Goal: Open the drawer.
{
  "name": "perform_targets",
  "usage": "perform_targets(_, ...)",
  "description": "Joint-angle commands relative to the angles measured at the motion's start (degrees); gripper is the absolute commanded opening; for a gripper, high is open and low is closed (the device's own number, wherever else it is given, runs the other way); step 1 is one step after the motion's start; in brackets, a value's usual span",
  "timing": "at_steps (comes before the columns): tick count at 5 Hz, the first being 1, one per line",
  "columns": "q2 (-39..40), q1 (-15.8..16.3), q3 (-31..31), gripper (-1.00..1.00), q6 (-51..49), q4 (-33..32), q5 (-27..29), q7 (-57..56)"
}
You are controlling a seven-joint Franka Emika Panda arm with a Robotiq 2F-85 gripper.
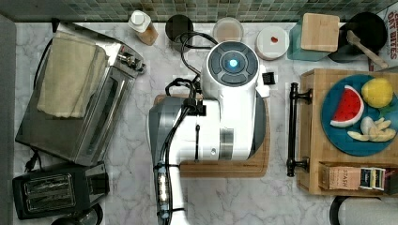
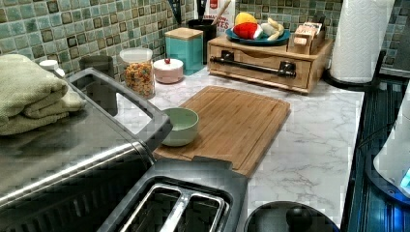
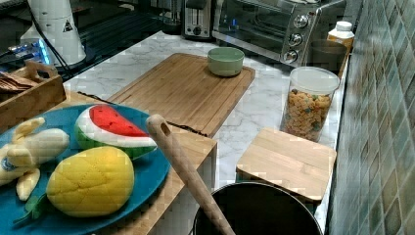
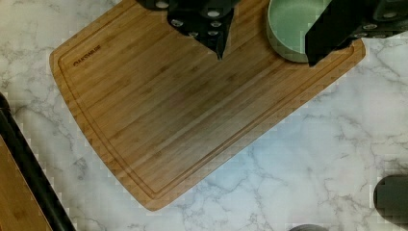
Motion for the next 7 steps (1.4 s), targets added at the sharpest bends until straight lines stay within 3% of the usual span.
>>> perform_targets(1,0.00,0.12,0.14,1.00,0.01,-0.63,0.01,-0.04)
perform_targets(2,-3.99,0.07,0.16,1.00,9.73,-9.80,-1.34,-3.45)
perform_targets(3,-6.64,-1.81,-1.00,1.00,11.82,-14.20,-2.23,-17.18)
perform_targets(5,-4.34,-5.34,-5.52,1.00,15.91,-13.64,-8.11,-38.76)
perform_targets(6,-2.83,-8.66,-5.92,1.00,20.24,-14.16,-9.75,-45.64)
perform_targets(7,-2.47,-8.92,-7.57,1.00,21.64,-14.45,-13.59,-44.05)
